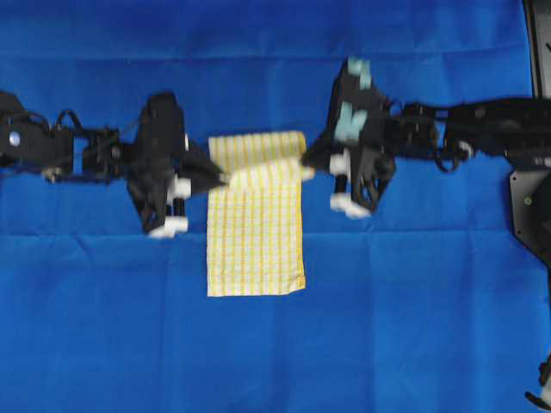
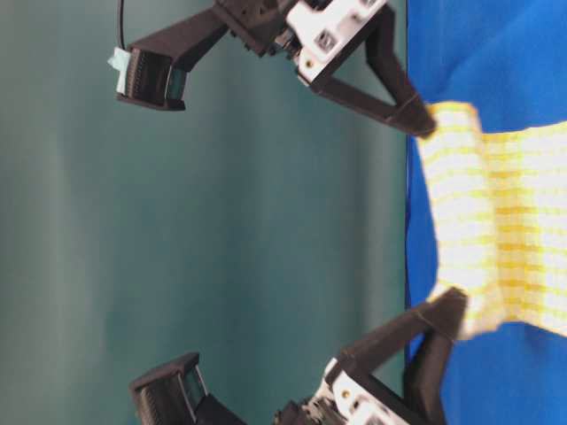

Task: Fold the yellow towel.
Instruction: 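Fold the top end down toward the bottom with both grippers, then open both grippers and release the folded towel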

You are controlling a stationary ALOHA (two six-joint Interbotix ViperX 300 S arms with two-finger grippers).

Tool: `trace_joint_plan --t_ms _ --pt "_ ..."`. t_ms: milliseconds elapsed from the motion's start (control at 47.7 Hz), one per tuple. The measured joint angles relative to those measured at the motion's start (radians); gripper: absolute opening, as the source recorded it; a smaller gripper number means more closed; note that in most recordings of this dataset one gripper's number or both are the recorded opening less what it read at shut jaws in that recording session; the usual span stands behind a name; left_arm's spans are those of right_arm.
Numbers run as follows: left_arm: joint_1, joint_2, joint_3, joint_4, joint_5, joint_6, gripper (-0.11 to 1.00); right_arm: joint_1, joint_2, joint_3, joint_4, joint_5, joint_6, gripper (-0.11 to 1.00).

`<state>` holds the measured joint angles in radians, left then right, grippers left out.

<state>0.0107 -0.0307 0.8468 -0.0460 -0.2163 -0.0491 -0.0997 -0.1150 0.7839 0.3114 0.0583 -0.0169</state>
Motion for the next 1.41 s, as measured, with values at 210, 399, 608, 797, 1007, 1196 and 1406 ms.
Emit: trace_joint_plan --t_ms 210,399,608,797,1007,1196,1406 --pt "-0.095 0.005 0.000 -0.002 0.000 -0.060 0.05 0.098 0.000 0.003 0.032 -0.003 0.000 0.04" --pt "-0.150 0.017 -0.006 -0.003 0.000 -0.071 0.05 0.156 0.032 -0.002 0.061 -0.005 0.000 0.04" --pt "-0.175 0.028 -0.012 -0.003 0.021 -0.071 0.05 0.178 0.072 -0.015 0.069 -0.011 0.000 0.04" --pt "-0.178 0.081 -0.035 -0.003 0.028 -0.071 0.05 0.187 0.112 -0.031 0.069 -0.014 0.002 0.04" --pt "-0.202 0.106 -0.049 -0.003 0.035 -0.069 0.05 0.225 0.140 -0.049 0.069 -0.014 0.002 0.04" --pt "-0.216 0.106 -0.052 -0.003 0.040 -0.071 0.05 0.235 0.144 -0.055 0.069 -0.014 0.000 0.04" --pt "-0.224 0.103 -0.054 -0.003 0.043 -0.071 0.05 0.235 0.143 -0.057 0.071 -0.008 0.000 0.04"
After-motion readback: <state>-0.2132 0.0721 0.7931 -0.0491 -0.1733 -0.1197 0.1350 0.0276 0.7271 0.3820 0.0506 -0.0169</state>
